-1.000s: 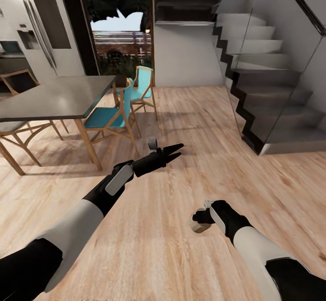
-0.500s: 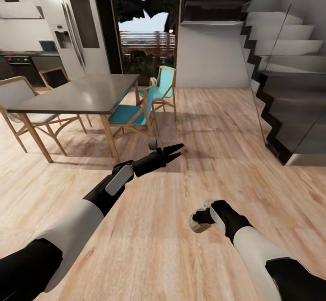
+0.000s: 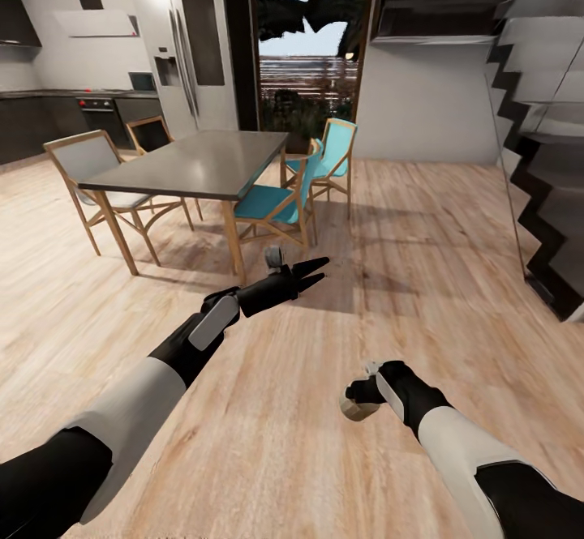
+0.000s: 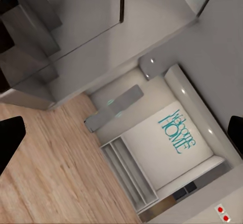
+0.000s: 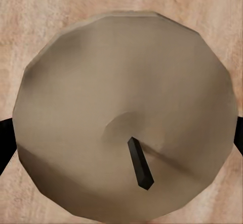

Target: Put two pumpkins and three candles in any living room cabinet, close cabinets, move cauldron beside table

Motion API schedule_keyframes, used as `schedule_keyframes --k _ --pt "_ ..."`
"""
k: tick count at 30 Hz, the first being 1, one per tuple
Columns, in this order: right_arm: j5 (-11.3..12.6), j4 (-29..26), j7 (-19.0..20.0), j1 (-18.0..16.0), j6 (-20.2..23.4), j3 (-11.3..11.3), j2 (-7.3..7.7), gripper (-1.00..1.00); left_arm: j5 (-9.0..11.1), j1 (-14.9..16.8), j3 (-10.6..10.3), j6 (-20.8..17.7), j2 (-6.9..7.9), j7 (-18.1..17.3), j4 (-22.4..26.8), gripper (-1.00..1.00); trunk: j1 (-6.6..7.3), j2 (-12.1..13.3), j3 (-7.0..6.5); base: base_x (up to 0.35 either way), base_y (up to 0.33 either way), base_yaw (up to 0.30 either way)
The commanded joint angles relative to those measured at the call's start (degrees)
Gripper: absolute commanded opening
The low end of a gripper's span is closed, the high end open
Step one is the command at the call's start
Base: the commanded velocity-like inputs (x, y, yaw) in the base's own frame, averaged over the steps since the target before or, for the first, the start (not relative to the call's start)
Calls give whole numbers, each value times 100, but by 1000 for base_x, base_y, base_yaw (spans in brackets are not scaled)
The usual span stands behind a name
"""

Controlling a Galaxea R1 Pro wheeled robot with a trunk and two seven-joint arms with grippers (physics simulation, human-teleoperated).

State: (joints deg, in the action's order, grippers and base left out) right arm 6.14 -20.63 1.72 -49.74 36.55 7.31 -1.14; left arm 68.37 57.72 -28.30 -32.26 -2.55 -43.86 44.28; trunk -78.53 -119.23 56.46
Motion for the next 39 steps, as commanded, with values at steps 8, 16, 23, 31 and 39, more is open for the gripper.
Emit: schedule_keyframes --k 8,16,23,31,39 --pt "19 0 -5 -1 1 -1 0 -100 0 -3 0 0 0 1 -7 100 0 0 0 0 0 287" --pt "19 4 -5 -1 1 -1 0 -100 9 -6 0 8 -1 0 -52 100 0 0 0 0 0 287" --pt "19 2 -5 -1 2 -1 0 -100 13 -6 0 17 -8 0 -65 100 0 0 0 0 0 287" --pt "19 5 -5 -1 2 -1 0 -100 9 -6 0 19 -21 6 -66 100 0 0 0 0 0 287" --pt "29 7 -5 -1 -3 -1 0 -100 1 -6 0 26 -26 9 -57 100 0 0 0 0 0 287"
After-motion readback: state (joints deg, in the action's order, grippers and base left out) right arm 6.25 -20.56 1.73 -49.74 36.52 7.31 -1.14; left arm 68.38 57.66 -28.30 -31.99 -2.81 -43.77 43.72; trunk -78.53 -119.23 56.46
